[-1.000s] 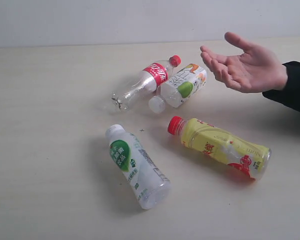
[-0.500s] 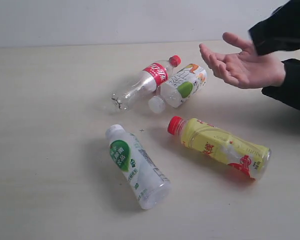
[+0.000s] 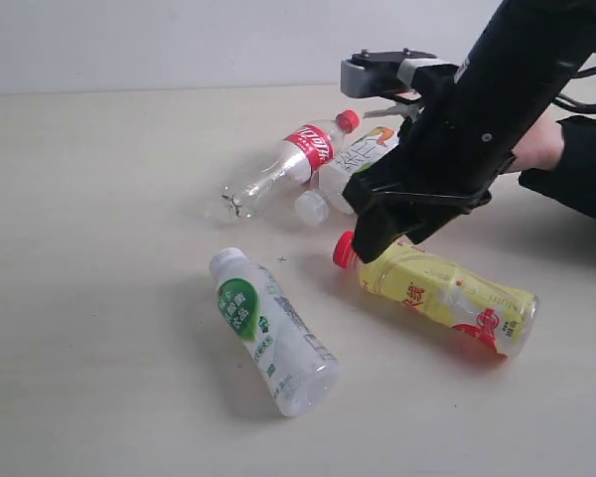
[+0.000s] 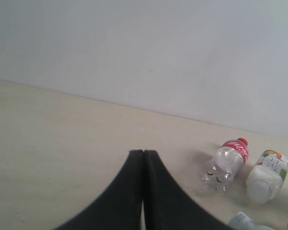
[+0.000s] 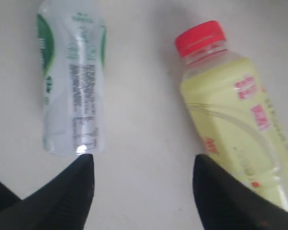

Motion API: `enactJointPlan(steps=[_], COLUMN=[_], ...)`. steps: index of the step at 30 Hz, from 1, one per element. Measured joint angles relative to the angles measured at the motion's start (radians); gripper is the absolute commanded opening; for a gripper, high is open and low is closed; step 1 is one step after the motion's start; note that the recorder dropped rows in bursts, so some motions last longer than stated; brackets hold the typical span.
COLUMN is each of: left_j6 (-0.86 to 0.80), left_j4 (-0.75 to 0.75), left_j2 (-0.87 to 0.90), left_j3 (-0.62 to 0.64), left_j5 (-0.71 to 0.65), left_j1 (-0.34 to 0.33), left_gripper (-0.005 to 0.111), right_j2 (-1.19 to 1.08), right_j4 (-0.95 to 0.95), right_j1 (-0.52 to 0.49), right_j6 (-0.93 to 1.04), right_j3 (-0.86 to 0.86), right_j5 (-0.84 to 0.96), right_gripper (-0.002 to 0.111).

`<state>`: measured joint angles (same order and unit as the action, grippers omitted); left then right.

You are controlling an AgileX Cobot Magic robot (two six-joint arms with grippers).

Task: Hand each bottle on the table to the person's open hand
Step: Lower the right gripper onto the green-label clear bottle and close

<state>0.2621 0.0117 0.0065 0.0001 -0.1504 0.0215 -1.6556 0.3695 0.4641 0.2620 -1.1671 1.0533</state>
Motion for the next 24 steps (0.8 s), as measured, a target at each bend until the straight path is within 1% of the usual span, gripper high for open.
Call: enactJointPlan(steps=[2,8,10,11,15,16,19,21,24], left_j6=[0.000,0.000,0.000,0.000,0.000,0.000,0.000,0.000,0.000], left_j4=[0.000,0.000,0.000,0.000,0.000,0.000,0.000,0.000,0.000], left_j2=[0.000,0.000,0.000,0.000,0.000,0.000,0.000,0.000,0.000], left_j3=[0.000,0.000,0.000,0.000,0.000,0.000,0.000,0.000,0.000], left_j5=[0.000,0.000,0.000,0.000,0.000,0.000,0.000,0.000,0.000], left_j1=[0.000,0.000,0.000,0.000,0.000,0.000,0.000,0.000,0.000], left_gripper=[0.000,0.000,0.000,0.000,0.000,0.000,0.000,0.000,0.000], right_j2=[-0.006,-0.018,-0.034,-0.058,-0.128,-0.165,-0.236,-0.274,-0.307], right_j4=[0.050,0.067,0.034,-0.011,-0.112,-0.133,-0.141,-0.152,-0.170], right_j1=[0.010,0.119,0.158,0.197,0.261,0.290,0.348,0.367,0.372], right_j6=[0.044,0.093,0.068,0.026,-0.067,-0.102,-0.125,-0.126,-0.126], right_j3=[0.000,-0.009,-0.028,-0.051,-0.092,-0.106,-0.113,-0.113,-0.113], right_j5=[0.006,-0.063,-0.077,-0.084,-0.092,-0.111,-0.200,-0.230,-0.250], right_gripper=[0.075,0.076,0.076,0.076,0.076,0.076,0.076,0.076,0.076])
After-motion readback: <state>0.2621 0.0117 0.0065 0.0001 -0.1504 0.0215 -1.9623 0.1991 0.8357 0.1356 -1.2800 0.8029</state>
